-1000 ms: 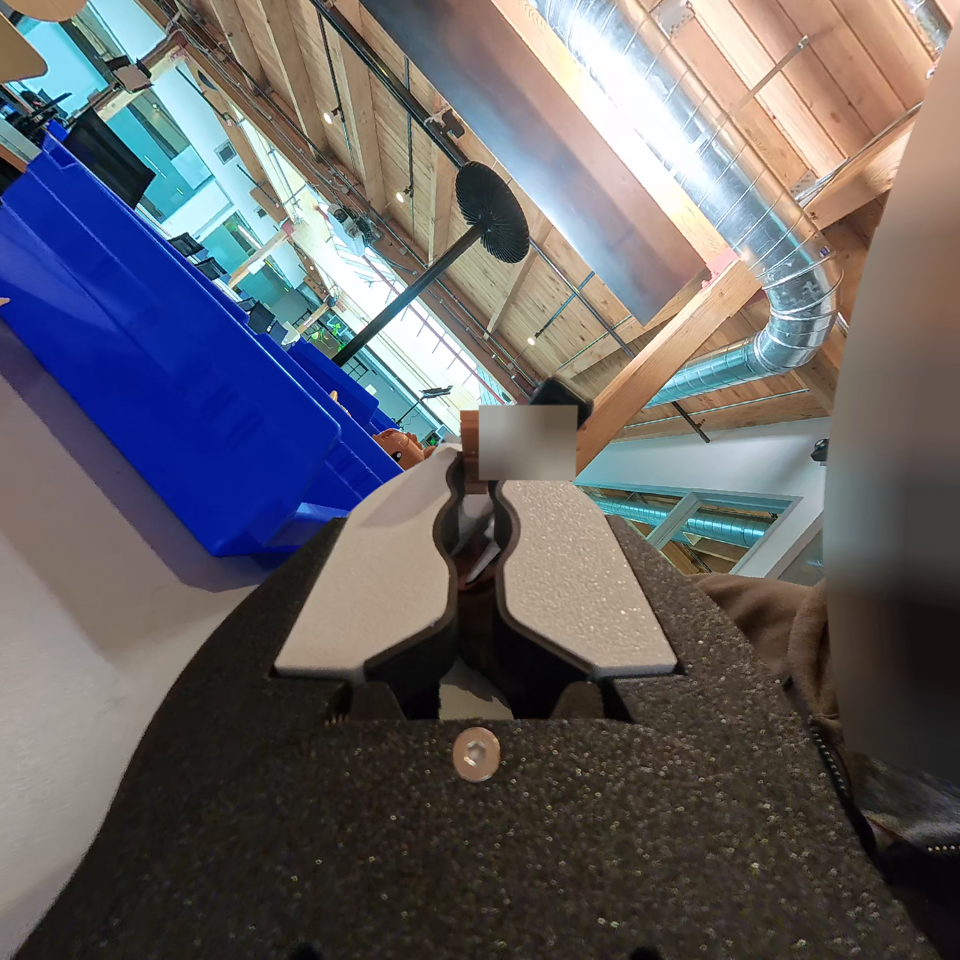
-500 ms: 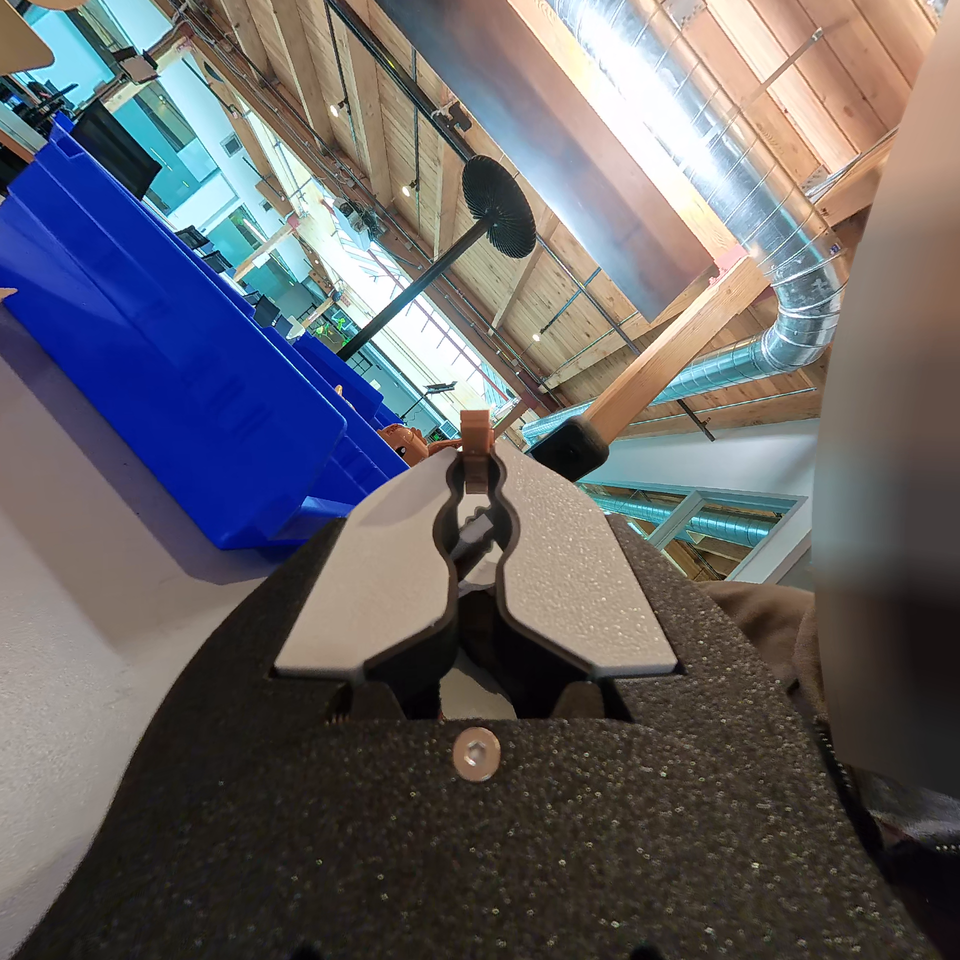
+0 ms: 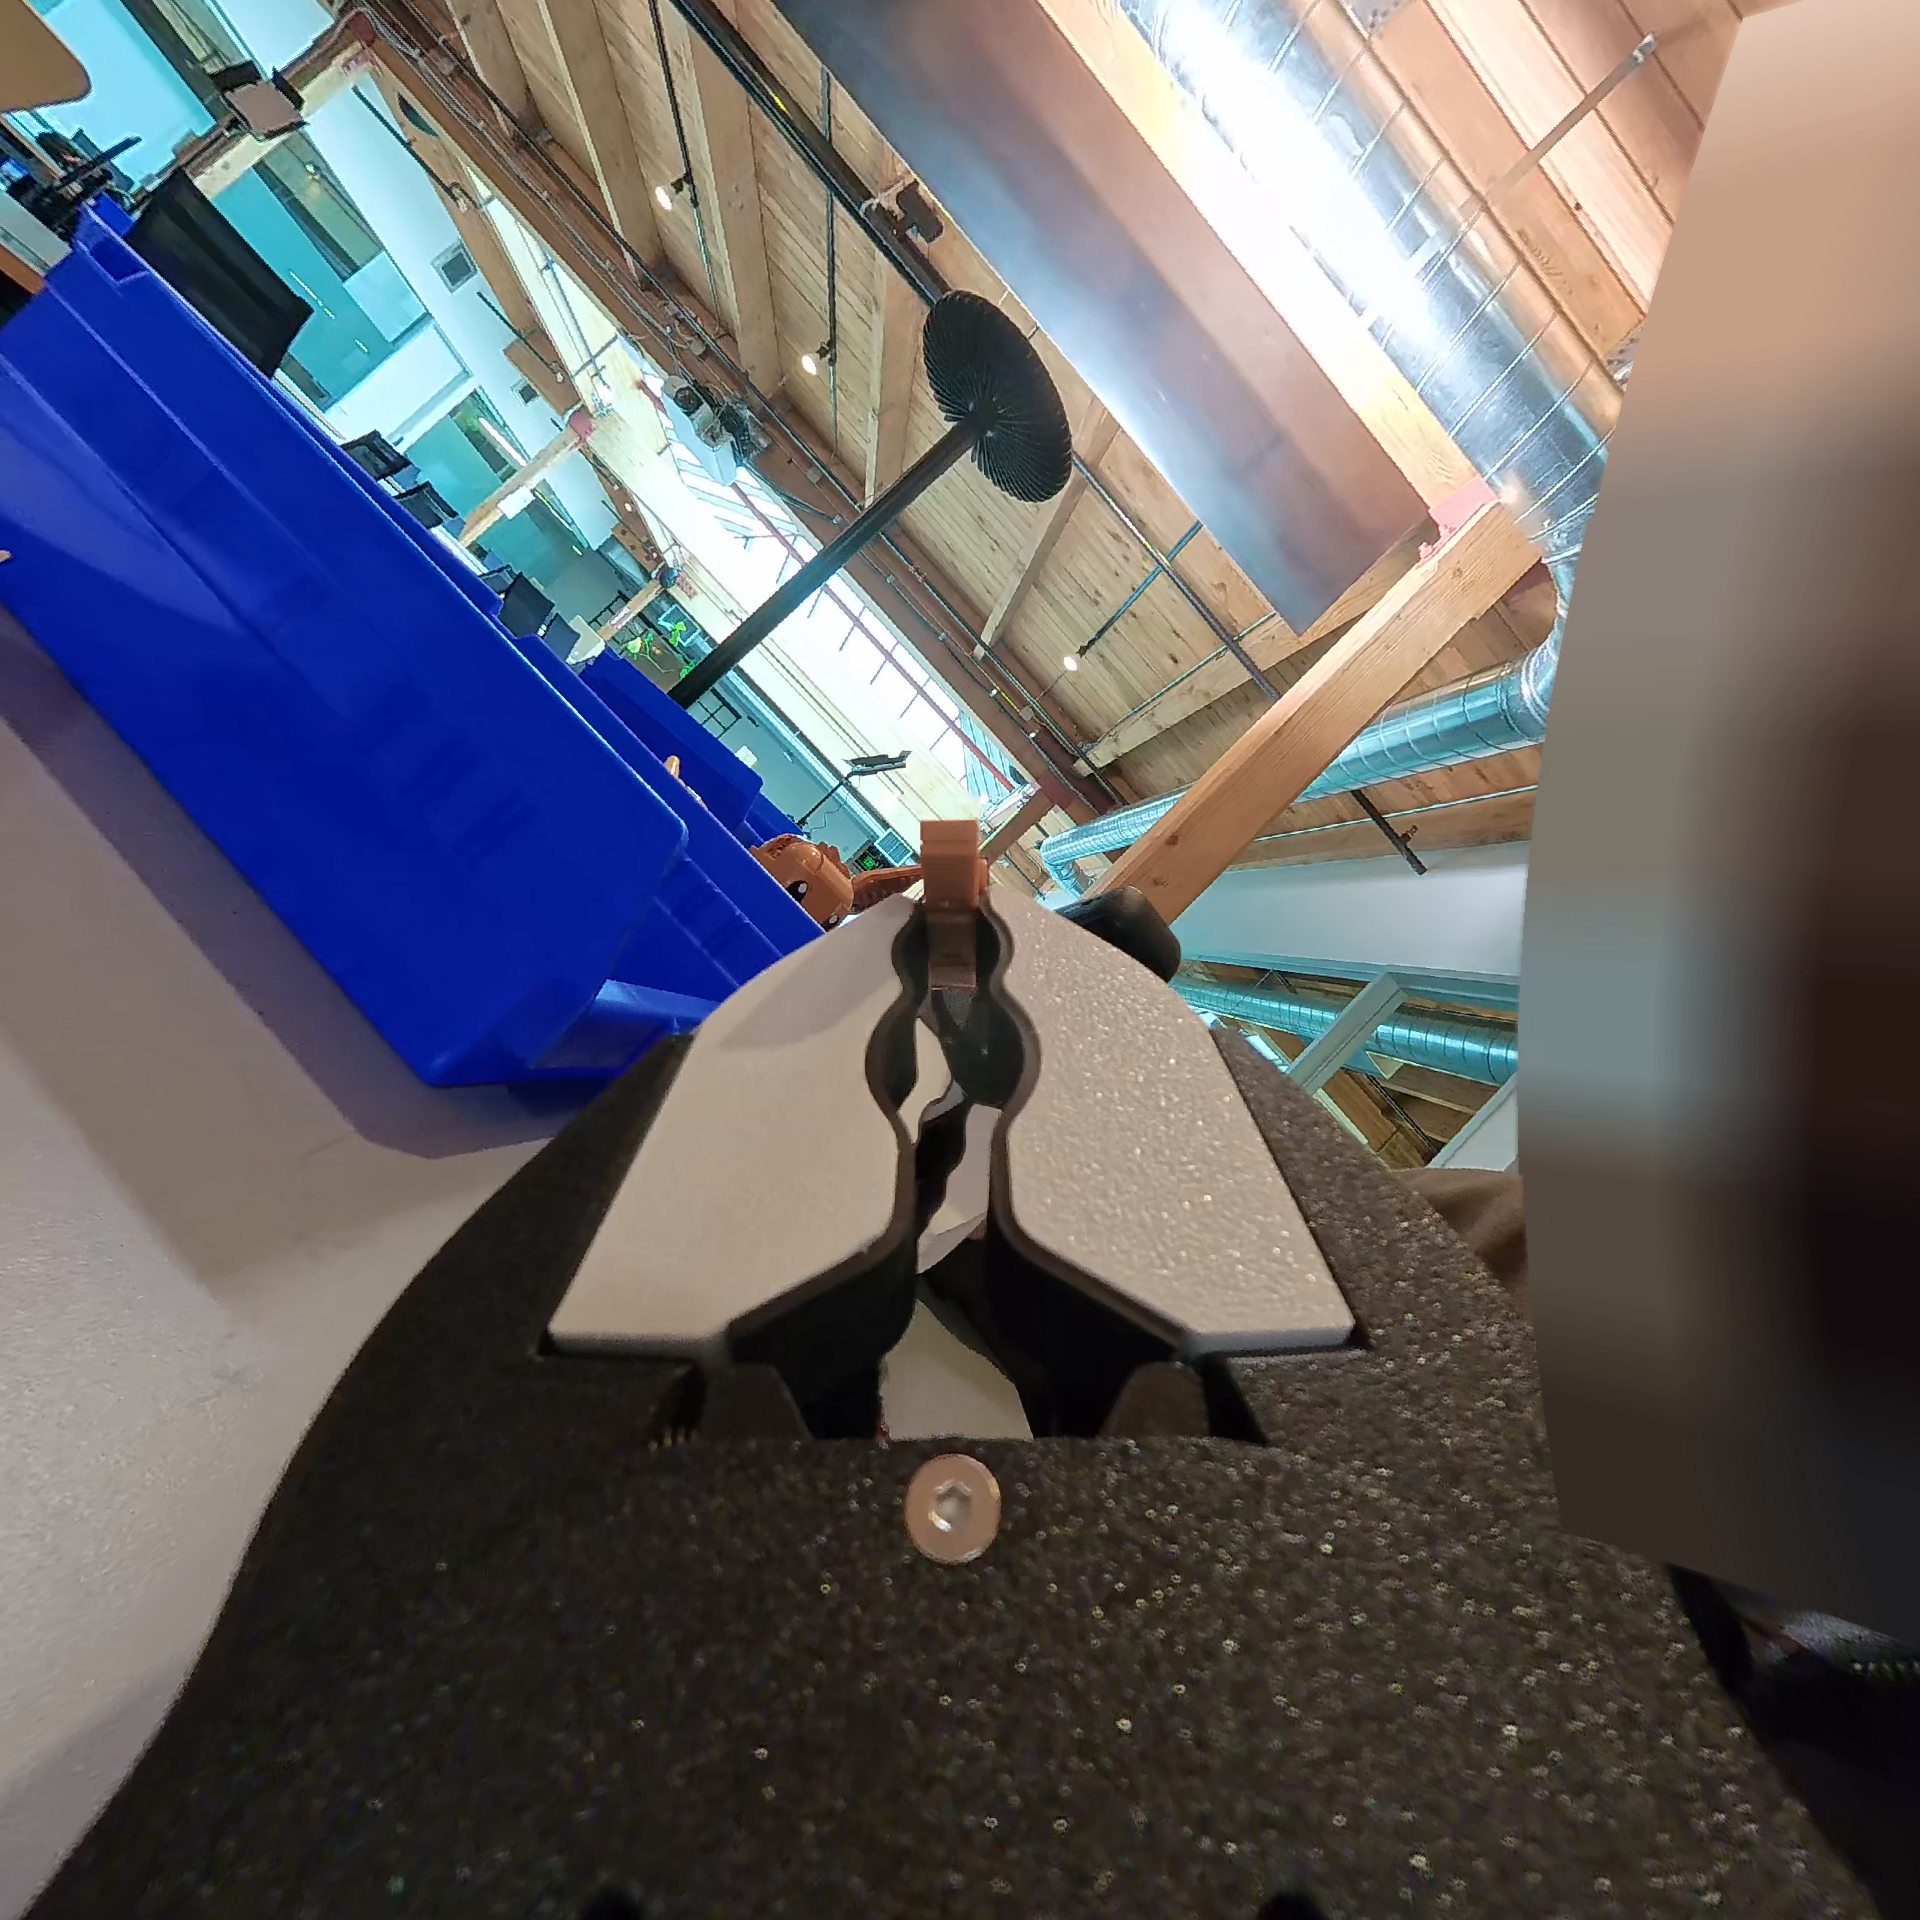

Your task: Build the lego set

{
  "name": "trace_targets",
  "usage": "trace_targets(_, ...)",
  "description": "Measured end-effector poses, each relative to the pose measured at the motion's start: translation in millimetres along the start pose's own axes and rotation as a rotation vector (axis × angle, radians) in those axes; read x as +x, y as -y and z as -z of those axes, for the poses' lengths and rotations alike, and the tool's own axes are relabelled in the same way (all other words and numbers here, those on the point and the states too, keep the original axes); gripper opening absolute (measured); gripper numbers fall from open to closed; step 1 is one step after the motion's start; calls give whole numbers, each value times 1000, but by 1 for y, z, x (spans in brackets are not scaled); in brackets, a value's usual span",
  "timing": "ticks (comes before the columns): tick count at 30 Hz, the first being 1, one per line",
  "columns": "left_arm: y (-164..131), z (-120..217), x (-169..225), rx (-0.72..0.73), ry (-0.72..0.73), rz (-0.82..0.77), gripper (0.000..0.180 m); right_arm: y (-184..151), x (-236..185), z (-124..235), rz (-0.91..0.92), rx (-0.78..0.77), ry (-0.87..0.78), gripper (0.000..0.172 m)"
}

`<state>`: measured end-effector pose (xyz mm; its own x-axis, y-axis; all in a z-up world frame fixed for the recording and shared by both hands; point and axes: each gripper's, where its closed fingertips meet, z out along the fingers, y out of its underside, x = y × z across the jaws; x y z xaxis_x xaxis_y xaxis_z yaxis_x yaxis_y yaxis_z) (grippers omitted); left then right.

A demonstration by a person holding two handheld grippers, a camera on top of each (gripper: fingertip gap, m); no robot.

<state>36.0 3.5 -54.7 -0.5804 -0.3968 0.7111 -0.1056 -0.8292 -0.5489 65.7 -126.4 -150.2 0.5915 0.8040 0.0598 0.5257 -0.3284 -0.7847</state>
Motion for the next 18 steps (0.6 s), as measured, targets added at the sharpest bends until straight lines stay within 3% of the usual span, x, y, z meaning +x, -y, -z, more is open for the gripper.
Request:
trace_targets(13, -1, 0, -1, -5, 5, -2, 8, -30, -24, -9, -58, -173, 92, 24)
trace_targets(18, -2, 0, -1, -9, 7, -5, 8, -35, -22, -12, -14, -232, 46, 17)
